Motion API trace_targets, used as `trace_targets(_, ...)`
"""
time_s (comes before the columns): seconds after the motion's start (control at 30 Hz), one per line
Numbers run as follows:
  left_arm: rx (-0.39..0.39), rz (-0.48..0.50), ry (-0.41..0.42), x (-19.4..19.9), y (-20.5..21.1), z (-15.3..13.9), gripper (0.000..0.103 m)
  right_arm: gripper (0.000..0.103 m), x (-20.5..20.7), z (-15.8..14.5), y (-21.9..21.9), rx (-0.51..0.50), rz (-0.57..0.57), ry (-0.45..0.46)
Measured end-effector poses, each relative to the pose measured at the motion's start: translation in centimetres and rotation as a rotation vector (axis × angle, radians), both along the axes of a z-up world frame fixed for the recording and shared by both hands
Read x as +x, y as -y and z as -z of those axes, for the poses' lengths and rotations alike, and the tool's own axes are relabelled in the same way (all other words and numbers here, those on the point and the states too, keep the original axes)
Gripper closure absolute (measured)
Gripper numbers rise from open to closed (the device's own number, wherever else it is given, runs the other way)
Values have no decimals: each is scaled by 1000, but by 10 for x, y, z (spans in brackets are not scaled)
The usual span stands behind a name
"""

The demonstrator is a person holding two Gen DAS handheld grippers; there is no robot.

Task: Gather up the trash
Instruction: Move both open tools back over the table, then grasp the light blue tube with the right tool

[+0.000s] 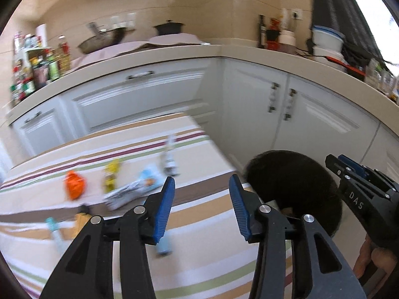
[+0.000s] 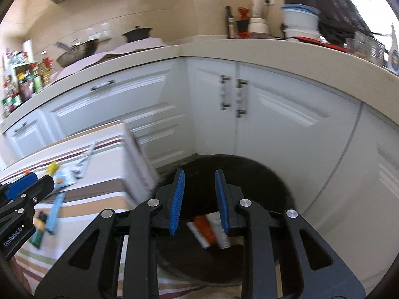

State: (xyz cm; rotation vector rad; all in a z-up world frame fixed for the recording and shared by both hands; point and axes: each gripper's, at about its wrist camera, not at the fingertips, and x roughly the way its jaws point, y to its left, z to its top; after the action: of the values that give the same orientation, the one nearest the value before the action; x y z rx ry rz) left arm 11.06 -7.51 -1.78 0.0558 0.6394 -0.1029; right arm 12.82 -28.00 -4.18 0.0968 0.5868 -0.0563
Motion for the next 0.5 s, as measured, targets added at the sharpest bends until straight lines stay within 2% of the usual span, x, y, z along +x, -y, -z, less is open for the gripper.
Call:
trace_targets(0.23, 25, -149, -7, -29, -72, 3, 56, 78, -7, -7, -69, -9, -140, 0)
trace_targets(0.5, 11, -307, -39, -49, -143, 13, 55, 78, -10, -1, -136, -23, -270, -39)
